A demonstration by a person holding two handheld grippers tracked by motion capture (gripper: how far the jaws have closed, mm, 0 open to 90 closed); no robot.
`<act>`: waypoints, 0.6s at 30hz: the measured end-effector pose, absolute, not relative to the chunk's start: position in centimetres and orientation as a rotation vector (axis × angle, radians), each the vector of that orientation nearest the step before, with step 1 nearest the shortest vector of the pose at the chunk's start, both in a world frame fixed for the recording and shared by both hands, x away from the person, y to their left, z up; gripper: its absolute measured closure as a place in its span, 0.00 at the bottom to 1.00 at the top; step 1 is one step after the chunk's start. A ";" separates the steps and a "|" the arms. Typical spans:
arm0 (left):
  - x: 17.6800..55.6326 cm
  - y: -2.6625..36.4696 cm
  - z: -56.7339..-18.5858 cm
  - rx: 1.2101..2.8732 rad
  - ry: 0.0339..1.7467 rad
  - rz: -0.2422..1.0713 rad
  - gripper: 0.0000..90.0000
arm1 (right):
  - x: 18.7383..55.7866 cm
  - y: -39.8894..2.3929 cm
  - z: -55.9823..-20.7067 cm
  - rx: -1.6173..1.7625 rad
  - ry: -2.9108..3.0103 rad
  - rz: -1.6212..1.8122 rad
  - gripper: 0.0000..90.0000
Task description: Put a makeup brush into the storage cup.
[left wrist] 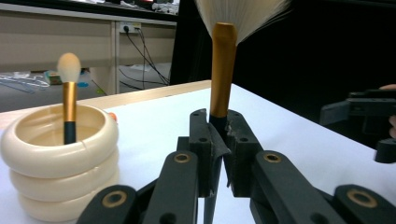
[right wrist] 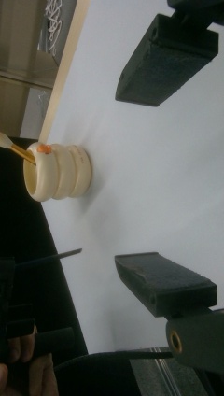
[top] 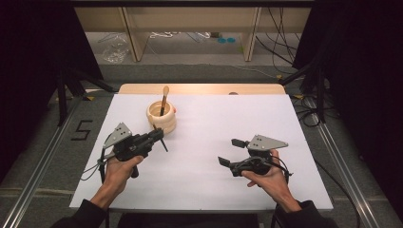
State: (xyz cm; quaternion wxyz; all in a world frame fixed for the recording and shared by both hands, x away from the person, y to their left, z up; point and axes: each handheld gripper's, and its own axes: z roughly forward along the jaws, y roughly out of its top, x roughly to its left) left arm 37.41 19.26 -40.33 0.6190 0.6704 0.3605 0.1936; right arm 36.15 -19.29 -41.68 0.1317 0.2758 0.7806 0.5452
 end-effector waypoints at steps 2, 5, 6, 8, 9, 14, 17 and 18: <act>37.7 19.5 -40.2 1.549 0.834 0.460 0.92 | 36.0 -19.3 -41.8 0.793 2.247 1.574 0.19; 38.1 19.9 -40.0 1.546 0.849 0.482 0.92 | 36.0 -19.4 -41.9 0.767 2.243 1.562 0.19; 38.3 20.0 -39.9 1.548 0.854 0.489 0.92 | 35.9 -19.4 -41.9 0.782 2.259 1.563 0.19; 38.6 20.2 -39.7 1.551 0.864 0.496 0.92 | 35.8 -19.4 -41.9 0.793 2.266 1.557 0.19; 38.8 20.3 -39.6 1.553 0.864 0.499 0.92 | 35.8 -19.4 -42.0 0.794 2.257 1.561 0.19; 39.7 20.7 -39.0 1.572 0.878 0.497 0.92 | 35.6 -19.6 -42.0 0.799 2.264 1.552 0.19; 40.2 20.9 -38.8 1.583 0.880 0.516 0.92 | 35.6 -19.6 -42.2 0.802 2.256 1.575 0.18; 40.4 21.1 -38.7 1.577 0.885 0.517 0.92 | 35.6 -19.7 -42.2 0.808 2.257 1.567 0.18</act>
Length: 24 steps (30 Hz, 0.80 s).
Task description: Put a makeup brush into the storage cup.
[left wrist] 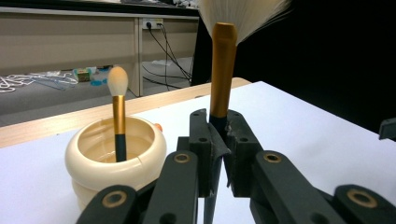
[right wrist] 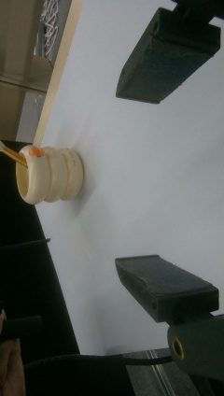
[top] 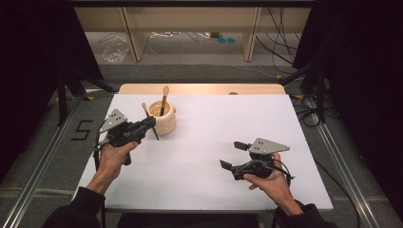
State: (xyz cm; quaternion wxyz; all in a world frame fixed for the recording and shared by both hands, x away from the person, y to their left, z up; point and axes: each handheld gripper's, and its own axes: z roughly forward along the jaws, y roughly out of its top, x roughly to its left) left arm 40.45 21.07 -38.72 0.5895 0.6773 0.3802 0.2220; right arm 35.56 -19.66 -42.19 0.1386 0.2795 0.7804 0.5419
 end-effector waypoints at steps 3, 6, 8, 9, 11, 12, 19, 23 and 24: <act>41.1 21.5 -38.6 1.578 0.855 0.535 0.92 | 35.5 -19.8 -42.2 0.815 2.252 1.569 0.18; 41.4 21.7 -38.5 1.574 0.872 0.531 0.92 | 35.4 -20.0 -42.2 0.826 2.242 1.575 0.18; 41.6 21.9 -38.3 1.576 0.878 0.526 0.92 | 35.4 -20.1 -42.3 0.827 2.246 1.571 0.18; 41.9 22.0 -38.3 1.574 0.873 0.530 0.92 | 35.4 -20.1 -42.2 0.826 2.245 1.562 0.18; 42.0 22.1 -38.1 1.571 0.889 0.533 0.92 | 35.4 -20.1 -42.2 0.825 2.246 1.564 0.18; 42.2 22.1 -38.0 1.569 0.892 0.534 0.92 | 35.4 -20.1 -42.3 0.825 2.242 1.568 0.19; 42.7 22.4 -37.0 1.571 0.933 0.544 0.92 | 35.5 -20.0 -42.4 0.831 2.242 1.582 0.19; 43.2 22.5 -36.5 1.564 0.940 0.549 0.92 | 35.5 -20.2 -42.4 0.829 2.233 1.584 0.18; 43.3 22.5 -36.4 1.570 0.941 0.553 0.92 | 35.5 -20.2 -42.4 0.819 2.225 1.579 0.18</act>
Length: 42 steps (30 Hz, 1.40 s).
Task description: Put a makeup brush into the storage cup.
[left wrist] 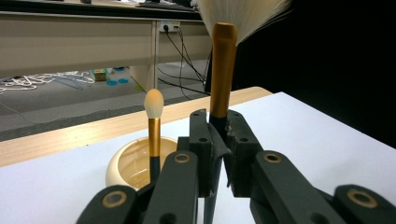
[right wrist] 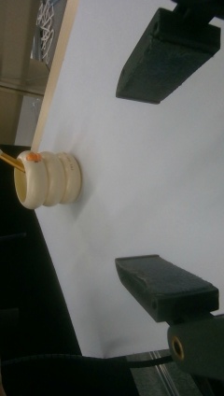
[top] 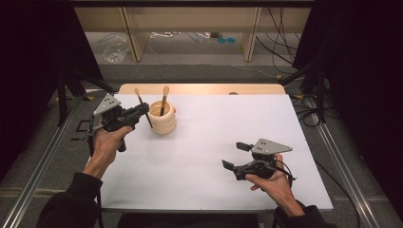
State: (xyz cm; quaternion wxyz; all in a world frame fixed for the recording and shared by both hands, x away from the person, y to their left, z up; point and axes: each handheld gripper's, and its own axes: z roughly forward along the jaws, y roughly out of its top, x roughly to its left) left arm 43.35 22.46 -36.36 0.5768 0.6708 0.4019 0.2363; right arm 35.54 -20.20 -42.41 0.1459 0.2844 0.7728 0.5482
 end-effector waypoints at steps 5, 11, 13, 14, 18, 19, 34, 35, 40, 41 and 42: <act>44.0 22.3 -35.9 1.577 0.939 0.571 0.92 | 35.5 -20.3 -42.4 0.826 2.227 1.571 0.18; 45.0 22.3 -35.6 1.569 0.960 0.582 0.92 | 35.6 -20.2 -42.5 0.817 2.214 1.593 0.19; 45.3 22.3 -35.6 1.572 0.965 0.591 0.92 | 35.6 -20.2 -42.5 0.823 2.221 1.594 0.19; 45.5 22.2 -35.6 1.567 0.968 0.591 0.92 | 35.6 -20.2 -42.5 0.819 2.219 1.593 0.19; 46.0 22.1 -35.4 1.564 0.972 0.598 0.92 | 35.6 -20.3 -42.5 0.828 2.229 1.578 0.19; 46.2 22.0 -35.4 1.566 0.970 0.605 0.92 | 35.5 -20.3 -42.5 0.841 2.237 1.579 0.19; 49.2 22.4 -35.4 1.644 0.886 0.782 0.92 | 35.4 -20.4 -42.4 0.832 2.253 1.549 0.19; 49.5 22.4 -35.5 1.652 0.876 0.783 0.92 | 35.4 -20.4 -42.4 0.833 2.254 1.548 0.19; 49.6 22.0 -36.2 1.565 1.063 0.871 0.92 | 35.5 -20.3 -42.5 0.825 2.247 1.567 0.19; 50.0 22.3 -36.2 1.622 0.987 0.840 0.92 | 35.5 -20.3 -42.5 0.824 2.248 1.569 0.19; 50.5 22.4 -36.3 1.664 0.905 0.814 0.92 | 35.5 -20.3 -42.5 0.823 2.250 1.569 0.19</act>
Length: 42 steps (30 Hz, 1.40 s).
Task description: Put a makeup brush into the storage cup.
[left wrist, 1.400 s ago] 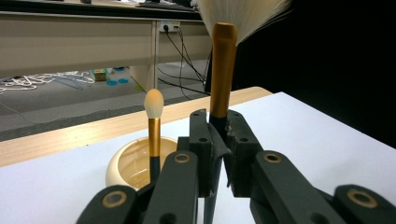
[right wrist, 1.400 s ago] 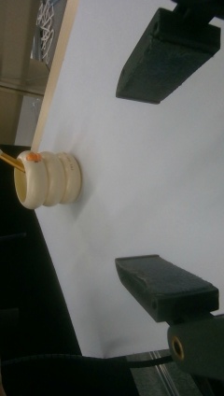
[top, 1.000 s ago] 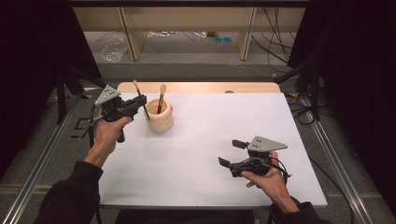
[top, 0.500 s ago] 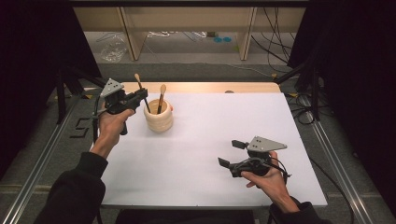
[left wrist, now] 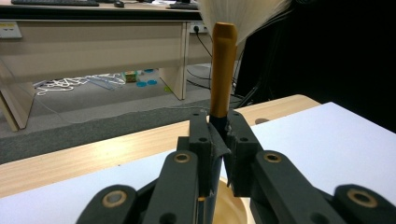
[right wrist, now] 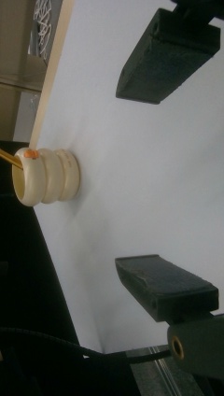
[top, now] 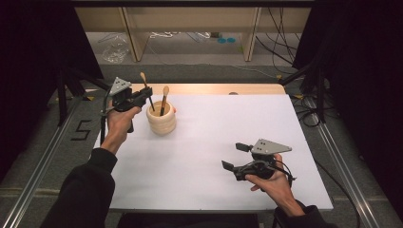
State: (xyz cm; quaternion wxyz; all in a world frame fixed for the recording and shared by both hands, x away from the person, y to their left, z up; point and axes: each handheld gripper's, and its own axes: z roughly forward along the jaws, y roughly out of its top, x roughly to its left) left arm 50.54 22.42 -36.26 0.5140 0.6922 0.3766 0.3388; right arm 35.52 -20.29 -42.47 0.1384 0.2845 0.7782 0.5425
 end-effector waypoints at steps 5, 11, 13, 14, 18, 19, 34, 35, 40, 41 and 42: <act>50.9 22.4 -36.7 1.626 0.982 0.843 0.92 | 35.5 -20.2 -42.5 0.822 2.252 1.571 0.19; 51.3 22.3 -37.0 1.653 0.943 0.835 0.92 | 35.5 -20.2 -42.5 0.843 2.267 1.572 0.19; 51.4 22.2 -37.1 1.667 0.949 0.837 0.92 | 35.5 -20.2 -42.5 0.843 2.266 1.572 0.19; 51.4 22.1 -37.2 1.667 0.950 0.841 0.92 | 35.5 -20.2 -42.5 0.843 2.267 1.572 0.19; 51.7 21.9 -37.5 1.679 0.937 0.839 0.92 | 35.6 -20.2 -42.5 0.821 2.254 1.574 0.19; 52.0 22.0 -37.5 1.695 0.884 0.839 0.92 | 35.6 -20.2 -42.5 0.821 2.254 1.573 0.19; 53.2 22.7 -37.6 1.843 0.688 0.955 0.92 | 35.6 -20.1 -42.7 0.820 2.242 1.601 0.19; 53.2 22.6 -37.8 1.841 0.695 0.946 0.92 | 35.6 -20.2 -42.6 0.820 2.241 1.600 0.19; 53.2 22.8 -38.6 1.860 0.705 0.941 0.92 | 35.6 -20.2 -42.7 0.819 2.242 1.601 0.19; 53.3 22.9 -38.7 1.861 0.703 0.941 0.92 | 35.6 -20.2 -42.7 0.819 2.241 1.601 0.19; 53.3 22.9 -38.8 1.858 0.703 0.939 0.91 | 35.6 -20.2 -42.7 0.819 2.242 1.601 0.19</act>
